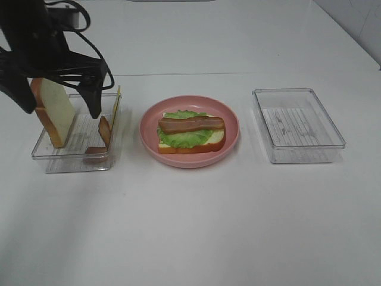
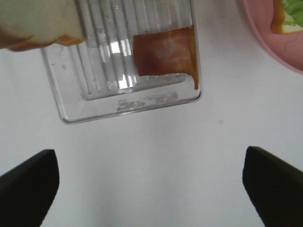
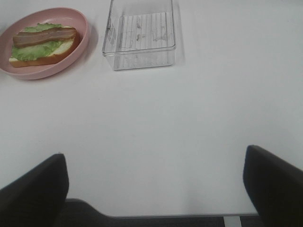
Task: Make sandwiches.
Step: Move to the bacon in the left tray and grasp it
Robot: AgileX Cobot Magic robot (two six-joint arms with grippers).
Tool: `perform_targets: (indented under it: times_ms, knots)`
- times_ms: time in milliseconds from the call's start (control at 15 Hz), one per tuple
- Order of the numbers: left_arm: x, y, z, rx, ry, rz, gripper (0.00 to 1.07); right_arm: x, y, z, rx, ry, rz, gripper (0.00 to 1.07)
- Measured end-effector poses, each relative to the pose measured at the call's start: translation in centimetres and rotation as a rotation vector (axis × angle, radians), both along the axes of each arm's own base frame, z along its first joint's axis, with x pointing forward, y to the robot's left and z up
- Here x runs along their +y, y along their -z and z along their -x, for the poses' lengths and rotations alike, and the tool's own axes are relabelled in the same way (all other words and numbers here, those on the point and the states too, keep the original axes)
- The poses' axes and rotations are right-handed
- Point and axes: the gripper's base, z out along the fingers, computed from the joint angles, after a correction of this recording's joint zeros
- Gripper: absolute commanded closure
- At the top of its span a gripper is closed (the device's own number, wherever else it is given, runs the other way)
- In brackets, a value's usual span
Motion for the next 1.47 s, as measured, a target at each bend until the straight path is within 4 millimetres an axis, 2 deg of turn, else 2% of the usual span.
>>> perform_targets:
  times_ms: [200,467,933,1133,1200,1267,1400,1467]
  knots:
    - [-2.8,4.1,-2.4,0.061,0.036,0.008,0.08,0.0,0.0,0.0,0.0,0.0,0.0,0.13]
    - [-3.7,6.5,-3.4,0.079,0.047,0.005,0.08,0.0,0.0,0.0,0.0,0.0,0.0,0.13]
    - [-4.0,7.9,-4.1,0.05,0.066,0.013,0.12,0.0,0.0,0.0,0.0,0.0,0.0,0.13]
    - [-4.0,7.9,-4.2,0.048,0.074,0.013,0.34,0.0,0.0,0.0,0.0,0.0,0.0,0.13]
    - [-4.0,8.0,-4.2,0.047,0.078,0.013,0.49,0.0,0.0,0.0,0.0,0.0,0.0,0.13]
    - [-4.0,8.0,-4.2,0.045,0.079,0.013,0.59,0.0,0.0,0.0,0.0,0.0,0.0,0.13]
    - [-4.0,8.0,-4.2,0.046,0.079,0.015,0.68,0.0,0.0,0.0,0.0,0.0,0.0,0.13]
    - [-4.0,8.0,-4.2,0.046,0.08,0.016,0.68,0.0,0.0,0.0,0.0,0.0,0.0,0.13]
